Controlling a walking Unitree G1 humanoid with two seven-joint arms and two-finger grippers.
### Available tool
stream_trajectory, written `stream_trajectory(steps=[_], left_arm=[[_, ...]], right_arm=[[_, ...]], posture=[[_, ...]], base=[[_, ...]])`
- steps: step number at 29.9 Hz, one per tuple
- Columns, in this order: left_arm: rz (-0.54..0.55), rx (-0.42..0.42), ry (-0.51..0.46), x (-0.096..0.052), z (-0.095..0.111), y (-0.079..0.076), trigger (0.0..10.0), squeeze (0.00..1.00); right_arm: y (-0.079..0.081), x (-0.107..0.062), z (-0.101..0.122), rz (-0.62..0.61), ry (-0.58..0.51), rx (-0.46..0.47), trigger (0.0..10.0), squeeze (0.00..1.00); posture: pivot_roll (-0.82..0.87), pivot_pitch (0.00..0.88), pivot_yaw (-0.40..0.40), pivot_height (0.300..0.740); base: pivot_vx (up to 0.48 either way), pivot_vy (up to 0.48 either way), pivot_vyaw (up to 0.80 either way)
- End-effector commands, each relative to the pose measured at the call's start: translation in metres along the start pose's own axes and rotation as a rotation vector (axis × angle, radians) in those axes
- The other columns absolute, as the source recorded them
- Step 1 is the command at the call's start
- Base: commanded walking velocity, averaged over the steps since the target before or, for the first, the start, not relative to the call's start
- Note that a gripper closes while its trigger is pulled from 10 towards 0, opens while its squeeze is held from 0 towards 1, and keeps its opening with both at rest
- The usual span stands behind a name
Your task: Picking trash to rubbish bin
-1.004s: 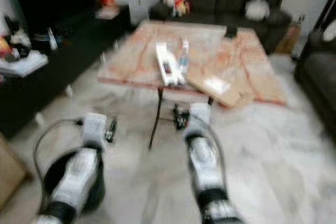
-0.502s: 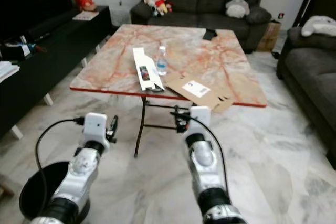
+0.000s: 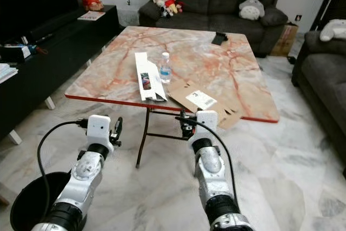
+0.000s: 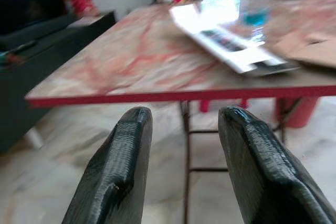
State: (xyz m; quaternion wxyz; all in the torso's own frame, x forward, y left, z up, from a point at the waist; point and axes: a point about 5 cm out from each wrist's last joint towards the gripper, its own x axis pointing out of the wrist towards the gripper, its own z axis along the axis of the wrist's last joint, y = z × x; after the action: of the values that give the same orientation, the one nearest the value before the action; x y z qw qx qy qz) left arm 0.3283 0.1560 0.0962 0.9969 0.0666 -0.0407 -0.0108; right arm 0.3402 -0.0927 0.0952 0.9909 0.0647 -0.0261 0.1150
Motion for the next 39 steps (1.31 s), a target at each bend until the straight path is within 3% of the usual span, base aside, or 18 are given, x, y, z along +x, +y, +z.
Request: stream_trajectory(steps=[1, 39], left_arm=[[-0.018, -0.015, -0.012, 0.0022, 0.004, -0.0074, 10.0, 0.0], [-0.002, -0.01, -0.015, 0.0032, 0.0052, -0.0046, 10.0, 0.0]], right_arm=[[-0.0113, -0.0001, 0.0041, -0.027, -0.013, -0.012, 10.0, 0.0], [-0.0077, 0.0006, 0.003, -0.005, -0.003, -0.018, 10.0, 0.0]], posture=[[0.16, 0.0, -0.025, 0.74], [0.16, 0.0, -0.028, 0.74]], base=[[0.345, 0.0, 0.0], [0.348, 0.0, 0.0]])
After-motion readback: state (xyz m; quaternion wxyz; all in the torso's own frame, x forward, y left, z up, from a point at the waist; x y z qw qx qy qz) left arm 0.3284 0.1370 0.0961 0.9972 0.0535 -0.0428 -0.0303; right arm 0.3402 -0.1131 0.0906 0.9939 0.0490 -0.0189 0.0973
